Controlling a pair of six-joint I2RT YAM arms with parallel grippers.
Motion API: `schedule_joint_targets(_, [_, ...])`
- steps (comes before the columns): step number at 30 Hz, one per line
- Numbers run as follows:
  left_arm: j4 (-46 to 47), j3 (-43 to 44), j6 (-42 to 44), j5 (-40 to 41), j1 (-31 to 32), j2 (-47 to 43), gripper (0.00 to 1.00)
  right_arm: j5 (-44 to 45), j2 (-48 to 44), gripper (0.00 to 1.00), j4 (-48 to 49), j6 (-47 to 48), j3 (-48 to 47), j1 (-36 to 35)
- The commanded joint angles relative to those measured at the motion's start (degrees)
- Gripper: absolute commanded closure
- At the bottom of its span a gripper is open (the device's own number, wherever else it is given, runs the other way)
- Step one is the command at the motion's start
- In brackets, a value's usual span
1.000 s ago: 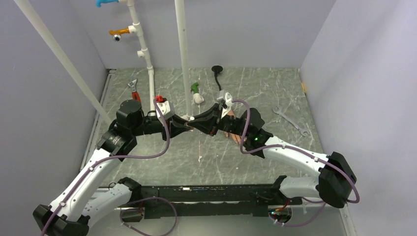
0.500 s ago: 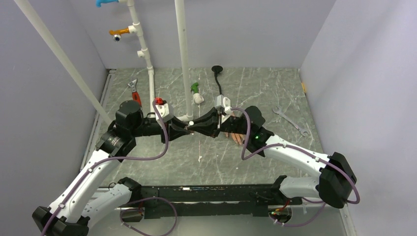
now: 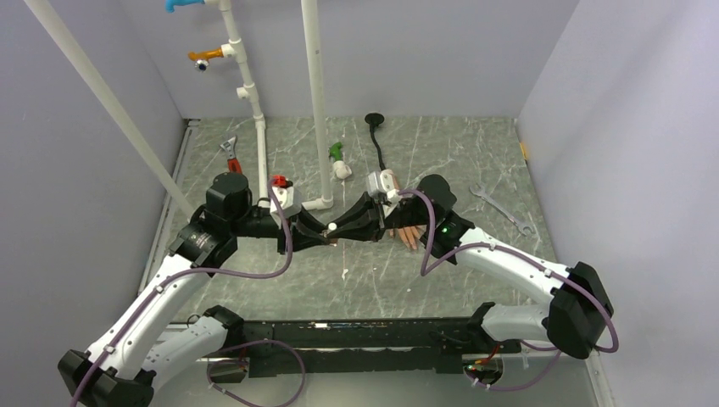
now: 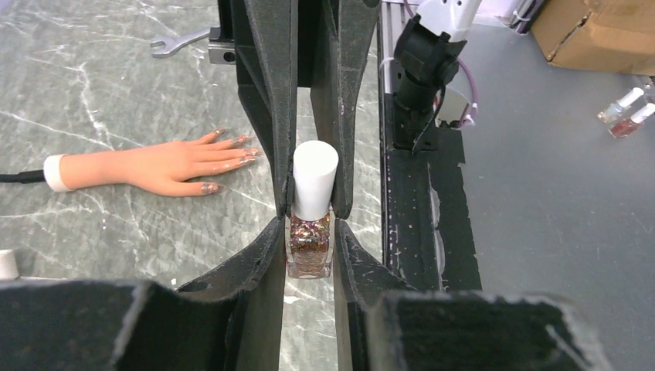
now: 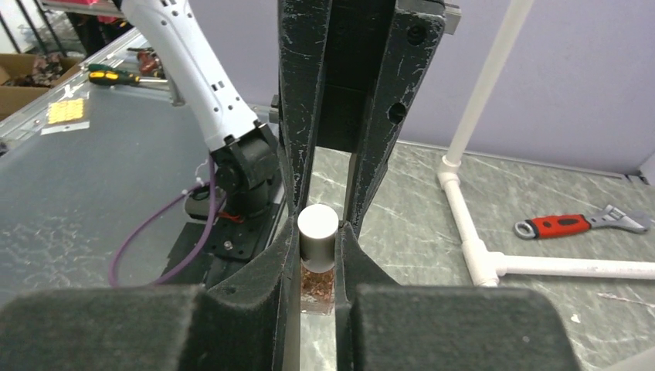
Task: Paint the nails
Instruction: Unscrew the nail polish bottle.
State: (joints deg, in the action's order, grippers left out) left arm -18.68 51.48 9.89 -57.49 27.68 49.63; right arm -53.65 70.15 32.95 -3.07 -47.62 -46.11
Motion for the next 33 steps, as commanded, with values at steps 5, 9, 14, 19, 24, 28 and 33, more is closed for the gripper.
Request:
schedule_joint_targets(5, [3.39, 2.45, 1.39, -6.35, -0.07, 2.07, 1.00, -11.44, 1.34, 1.00, -3.68, 2.52, -3.05, -0.35])
schedule_joint_targets(9, [3.03, 2.52, 1.43, -6.64, 0.46, 2.87, 1.00, -13.86, 2.01, 1.00, -6.35, 6.39, -4.20, -0.08])
schedule_joint_targets(14, [2.59, 2.71, 1.66, -6.34, 0.86, 3.56, 1.00, -15.81, 3.19, 1.00, -6.25, 6.94, -5.45, 1.23])
schedule_joint_targets(19, [2.28, 2.83, 1.80, -5.01, 1.06, 3.72, 1.00, -14.27, 4.11, 0.51, -8.22, 5.65, -7.18, 1.63])
schedule_joint_targets(24, [2.22, 2.91, 1.79, -4.05, 0.98, 3.74, 1.00, -10.58, 2.57, 0.29, -7.84, 5.25, -5.34, 1.93])
schedule_joint_targets(28, [2.33, 2.80, 1.41, -1.25, 1.05, 3.36, 1.00, -4.30, 0.78, 0.21, -5.21, 3.55, -2.55, 2.07])
schedule_joint_targets(33, [3.87, 2.15, 0.04, 3.47, 1.00, 2.26, 1.00, 7.16, -1.21, 0.21, 0.66, -4.16, 1.11, 2.07])
